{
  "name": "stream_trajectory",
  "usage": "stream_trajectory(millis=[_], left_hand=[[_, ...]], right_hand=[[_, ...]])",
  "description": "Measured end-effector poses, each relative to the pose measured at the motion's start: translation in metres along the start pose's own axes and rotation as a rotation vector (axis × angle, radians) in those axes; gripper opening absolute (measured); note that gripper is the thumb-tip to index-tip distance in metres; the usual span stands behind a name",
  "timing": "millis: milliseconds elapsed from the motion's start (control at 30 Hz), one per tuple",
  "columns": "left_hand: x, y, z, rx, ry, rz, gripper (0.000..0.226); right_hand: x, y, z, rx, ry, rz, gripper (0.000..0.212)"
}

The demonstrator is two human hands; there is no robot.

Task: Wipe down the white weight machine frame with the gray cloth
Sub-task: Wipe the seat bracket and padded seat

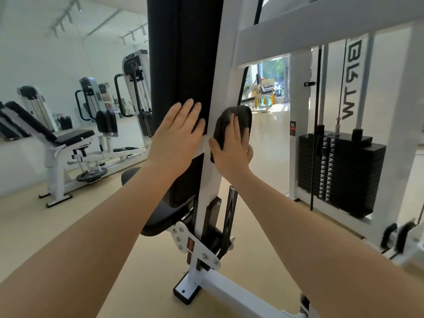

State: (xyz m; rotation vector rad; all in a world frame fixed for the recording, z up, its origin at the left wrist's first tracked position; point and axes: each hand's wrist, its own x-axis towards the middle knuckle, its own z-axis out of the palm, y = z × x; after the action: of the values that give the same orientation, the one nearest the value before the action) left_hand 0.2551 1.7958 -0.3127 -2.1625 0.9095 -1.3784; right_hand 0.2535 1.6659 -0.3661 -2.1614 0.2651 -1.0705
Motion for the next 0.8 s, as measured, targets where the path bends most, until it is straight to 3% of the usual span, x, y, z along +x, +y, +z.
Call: stream_trajectory(millis=[100, 267, 400, 533, 667, 800], left_hand=[[0.001, 0.002, -0.001, 0.038, 0.005, -0.001, 0.051], [0.009, 0.006, 0.006, -0.029, 0.056, 0.016, 0.052], [0.018, 0.017, 0.012, -0.599, -0.126, 0.005, 0.063], [0.019, 0.022, 0.014, -1.118, -0.244, -0.12, 0.075], [0.021, 0.016, 0.018, -1.436, -0.294, -0.283, 0.075], [0.024, 0.011, 0.016, -1.602, -0.283, -0.384, 0.064]], right_hand=[[-0.001, 0.003, -0.001, 0.22, -0.058, -0.061, 0.071], [0.034, -0.025, -0.03, 0.363, 0.062, -0.126, 0.067], [0.027, -0.024, -0.029, 0.365, 0.034, -0.173, 0.066], [0.0, 0.001, -0.017, 0.242, -0.078, -0.242, 0.064], [0.012, -0.004, -0.027, 0.168, -0.03, -0.277, 0.07], [0.043, -0.023, -0.045, 0.275, 0.017, -0.118, 0.075]])
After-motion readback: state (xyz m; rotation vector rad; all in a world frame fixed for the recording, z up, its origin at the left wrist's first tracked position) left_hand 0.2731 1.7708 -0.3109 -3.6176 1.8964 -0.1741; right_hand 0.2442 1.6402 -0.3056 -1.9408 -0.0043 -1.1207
